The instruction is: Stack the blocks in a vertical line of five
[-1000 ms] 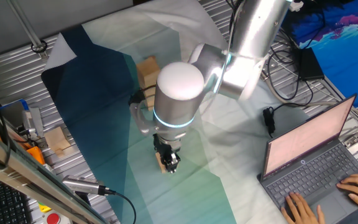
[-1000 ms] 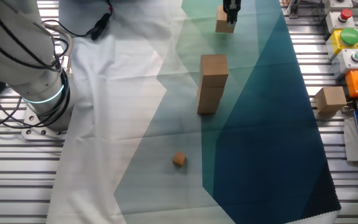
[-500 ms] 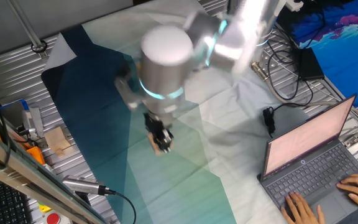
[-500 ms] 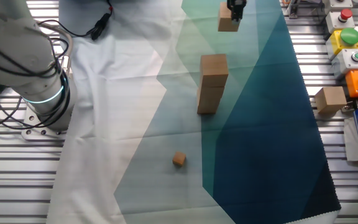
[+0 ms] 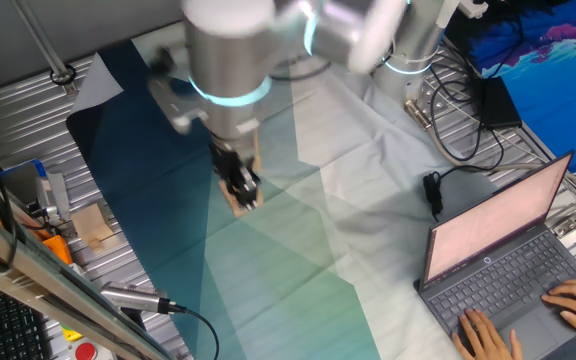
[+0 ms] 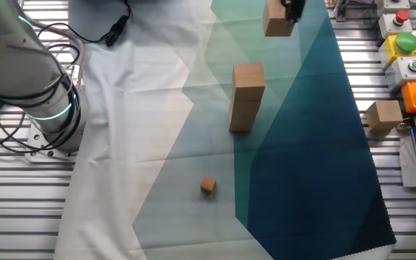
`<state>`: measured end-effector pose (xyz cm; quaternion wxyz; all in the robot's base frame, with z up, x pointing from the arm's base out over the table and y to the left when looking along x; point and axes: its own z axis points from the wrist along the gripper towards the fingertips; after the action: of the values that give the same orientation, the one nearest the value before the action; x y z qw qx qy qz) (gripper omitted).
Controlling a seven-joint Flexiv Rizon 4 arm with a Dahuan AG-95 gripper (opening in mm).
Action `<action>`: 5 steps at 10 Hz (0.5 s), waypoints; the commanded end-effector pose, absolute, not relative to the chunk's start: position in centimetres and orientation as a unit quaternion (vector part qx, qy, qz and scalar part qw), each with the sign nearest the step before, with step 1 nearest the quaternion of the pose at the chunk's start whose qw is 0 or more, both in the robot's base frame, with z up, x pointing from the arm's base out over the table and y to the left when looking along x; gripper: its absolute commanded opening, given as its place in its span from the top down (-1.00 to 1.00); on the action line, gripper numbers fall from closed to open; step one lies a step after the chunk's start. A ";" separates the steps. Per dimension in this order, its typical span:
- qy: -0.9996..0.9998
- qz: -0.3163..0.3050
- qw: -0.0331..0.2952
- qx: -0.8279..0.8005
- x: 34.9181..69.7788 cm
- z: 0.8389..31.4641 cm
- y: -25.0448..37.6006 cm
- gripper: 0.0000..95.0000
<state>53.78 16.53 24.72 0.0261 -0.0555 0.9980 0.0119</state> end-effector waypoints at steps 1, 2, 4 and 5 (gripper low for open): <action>0.998 0.006 0.022 -0.064 53.8 26.4 15.6 1.00; 0.998 0.007 0.023 -0.061 53.7 26.4 15.6 1.00; 0.998 0.012 0.019 -0.051 53.7 26.4 15.6 1.00; 0.999 0.013 0.017 -0.050 53.7 26.4 15.6 1.00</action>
<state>53.42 15.49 26.25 0.0151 -0.0494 0.9986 0.0131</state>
